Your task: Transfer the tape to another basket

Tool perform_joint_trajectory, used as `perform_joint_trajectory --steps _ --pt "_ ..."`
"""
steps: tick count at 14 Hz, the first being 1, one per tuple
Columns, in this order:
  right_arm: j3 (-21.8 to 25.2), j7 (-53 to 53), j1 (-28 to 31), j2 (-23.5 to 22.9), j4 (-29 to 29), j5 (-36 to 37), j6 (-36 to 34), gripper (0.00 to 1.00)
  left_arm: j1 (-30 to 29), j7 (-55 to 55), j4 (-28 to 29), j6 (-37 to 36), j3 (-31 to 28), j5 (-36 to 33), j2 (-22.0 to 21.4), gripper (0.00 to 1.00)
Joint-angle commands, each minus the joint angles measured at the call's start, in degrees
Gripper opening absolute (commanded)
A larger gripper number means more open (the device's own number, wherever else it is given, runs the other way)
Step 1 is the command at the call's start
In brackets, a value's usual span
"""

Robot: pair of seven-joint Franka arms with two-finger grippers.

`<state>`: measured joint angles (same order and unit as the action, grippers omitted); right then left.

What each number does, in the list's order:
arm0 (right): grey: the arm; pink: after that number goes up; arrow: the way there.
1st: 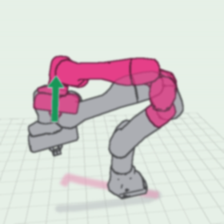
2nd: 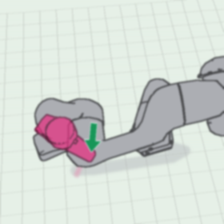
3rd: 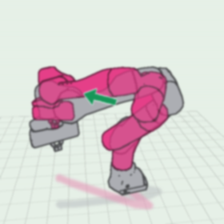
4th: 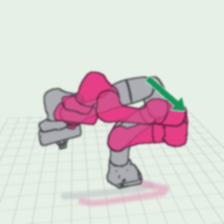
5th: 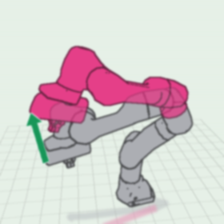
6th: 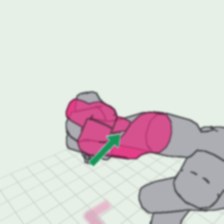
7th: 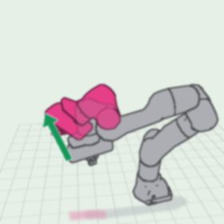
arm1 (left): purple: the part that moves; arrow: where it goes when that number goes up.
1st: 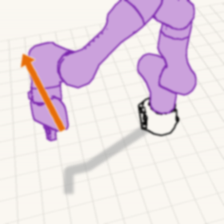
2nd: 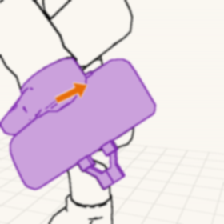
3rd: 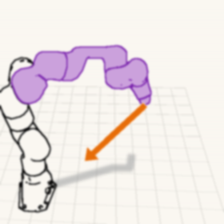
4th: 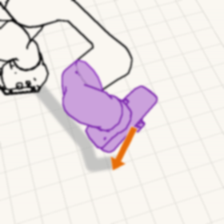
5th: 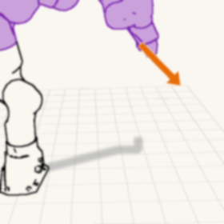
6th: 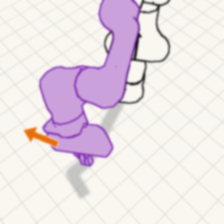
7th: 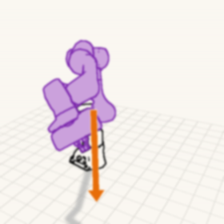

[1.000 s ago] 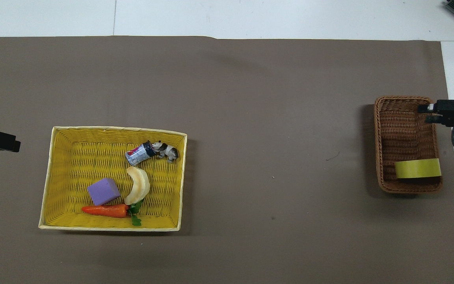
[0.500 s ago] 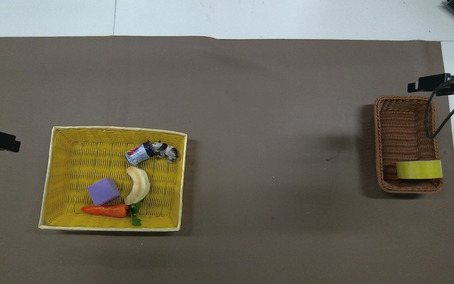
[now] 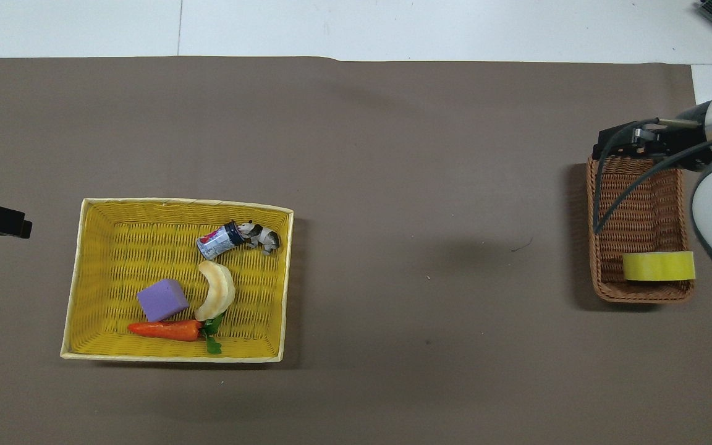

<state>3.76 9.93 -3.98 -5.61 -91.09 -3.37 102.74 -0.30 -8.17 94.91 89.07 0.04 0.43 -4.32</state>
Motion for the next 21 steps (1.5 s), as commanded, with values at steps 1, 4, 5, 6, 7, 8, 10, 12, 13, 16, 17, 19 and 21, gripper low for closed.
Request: perform_joint_trajectory --steps 1,4,5,6,7,8,10,12,13,16,17,19,21 --pt "0.28 1.68 -0.06 3.23 1.17 2.57 -6.38 1.0 -0.32 -0.71 -0.96 -0.91 0.22 -0.96 0.36 1.0" --pt "1.34 0.8 0.55 3.58 7.4 2.66 -16.93 1.0 -0.32 -0.71 -0.96 -0.91 0.22 -0.96 0.36 1.0" --pt "1.34 0.62 0.73 4.28 7.86 2.66 -18.61 1.0 -0.32 -0.71 -0.96 -0.91 0.22 -0.96 0.36 1.0" --pt "1.16 0.53 0.82 5.42 7.25 2.58 -18.63 1.0 -0.32 -0.71 -0.96 -0.91 0.22 -0.96 0.36 1.0" --pt "1.16 0.53 1.16 7.17 5.07 2.31 -18.45 1.0 -0.32 -0.71 -0.96 -0.91 0.22 -0.96 0.36 1.0" --pt "1.16 0.36 1.6 7.8 3.83 1.79 -18.45 1.0 -0.32 -0.71 -0.96 -0.91 0.22 -0.96 0.36 1.0" --pt "1.07 -1.73 1.52 9.64 0.94 1.52 -18.36 1.0 -0.32 -0.71 -0.96 -0.91 0.22 -0.96 0.36 1.0" --pt "1.16 -4.47 1.69 11.14 -1.53 1.52 -17.93 1.0 -0.32 -0.71 -0.96 -0.91 0.22 -0.96 0.36 1.0" --pt "1.16 -4.39 1.69 11.41 -1.89 1.7 -17.93 1.0 -0.32 -0.71 -0.96 -0.91 0.22 -0.96 0.36 1.0" --pt "1.16 -4.47 1.87 10.71 -0.76 1.52 -18.1 1.0 -0.32 -0.71 -0.96 -0.91 0.22 -0.96 0.36 1.0" --pt "1.25 -4.39 1.96 10.62 -0.32 1.52 -18.01 1.0 -0.32 -0.71 -0.96 -0.91 0.22 -0.96 0.36 1.0" --pt "1.16 -4.48 1.96 10.97 -0.23 3.79 -18.27 1.0 -0.32 -0.71 -0.96 -0.91 0.22 -1.05 0.36 1.0" --pt "1.25 -4.48 2.31 11.23 -0.31 5.48 -18.72 1.0 -0.32 -0.71 -0.96 -0.91 0.22 -1.05 0.36 1.0"
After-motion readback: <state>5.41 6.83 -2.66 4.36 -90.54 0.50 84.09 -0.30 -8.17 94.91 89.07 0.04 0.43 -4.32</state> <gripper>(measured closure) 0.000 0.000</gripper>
